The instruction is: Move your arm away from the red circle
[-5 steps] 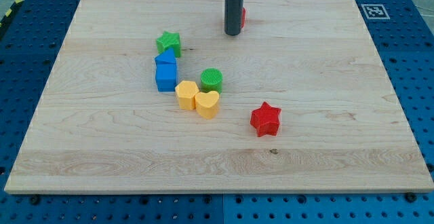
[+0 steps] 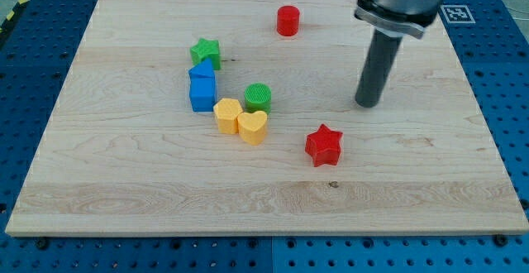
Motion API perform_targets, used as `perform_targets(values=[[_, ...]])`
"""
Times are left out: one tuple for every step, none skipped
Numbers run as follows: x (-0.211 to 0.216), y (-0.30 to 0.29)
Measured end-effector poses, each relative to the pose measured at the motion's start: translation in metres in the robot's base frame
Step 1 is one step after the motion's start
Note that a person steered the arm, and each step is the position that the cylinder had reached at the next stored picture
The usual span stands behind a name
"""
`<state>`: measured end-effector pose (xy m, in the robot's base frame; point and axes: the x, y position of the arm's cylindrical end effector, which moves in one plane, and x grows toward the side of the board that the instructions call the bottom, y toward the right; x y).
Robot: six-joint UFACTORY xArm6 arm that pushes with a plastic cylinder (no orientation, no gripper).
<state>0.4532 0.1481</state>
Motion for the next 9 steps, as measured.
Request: perform_targets(values=[[0.025, 0.021], [0.052, 0.035], [0.08, 0.037], [0.108, 0.036], [0.132, 0.036], [0.133, 0.036], [0.133, 0.036], [0.144, 0.03], [0.155, 0.026]])
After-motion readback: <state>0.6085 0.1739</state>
